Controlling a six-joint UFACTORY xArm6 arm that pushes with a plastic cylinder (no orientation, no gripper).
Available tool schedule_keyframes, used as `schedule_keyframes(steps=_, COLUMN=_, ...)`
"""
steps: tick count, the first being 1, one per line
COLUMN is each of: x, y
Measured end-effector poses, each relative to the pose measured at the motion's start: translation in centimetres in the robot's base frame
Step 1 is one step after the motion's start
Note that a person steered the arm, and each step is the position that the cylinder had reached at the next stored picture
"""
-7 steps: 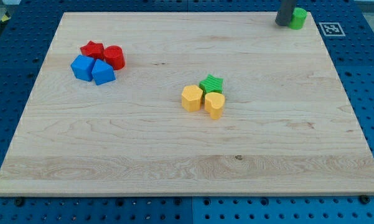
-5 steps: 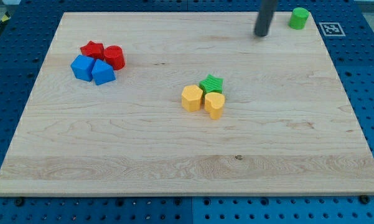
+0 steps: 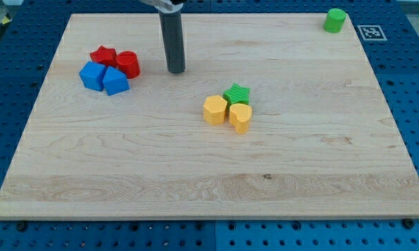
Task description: Move the cube towards the bottom left side of the board
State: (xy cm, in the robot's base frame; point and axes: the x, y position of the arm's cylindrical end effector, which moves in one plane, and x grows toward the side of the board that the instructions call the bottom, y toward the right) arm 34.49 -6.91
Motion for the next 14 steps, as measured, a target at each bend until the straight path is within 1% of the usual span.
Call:
schedule_keyframes(steps=1, x=-1.7, y=-5.8)
schedule_keyframes(steps=2, x=-4.3, y=-11.5)
schedule_keyframes(steps=3, x=-5.5, y=-15.7)
schedule_keyframes(steps=4, x=-4.5, y=-17.5)
schedule_keyframes(steps=6, x=-0.6, y=-10.5)
schedule_keyframes(steps=7, x=0.1, y=-11.4)
schedule_keyframes(steps=8, x=0.1, y=-13.9)
schedule_keyframes(steps=9, x=0.9, y=-14.4)
schedule_keyframes(steps=12, x=4.7, y=-13.6)
schedule_keyframes(steps=13, x=4.9, y=-13.6)
schedule_keyframes(steps=14, x=7.2, y=-13.7)
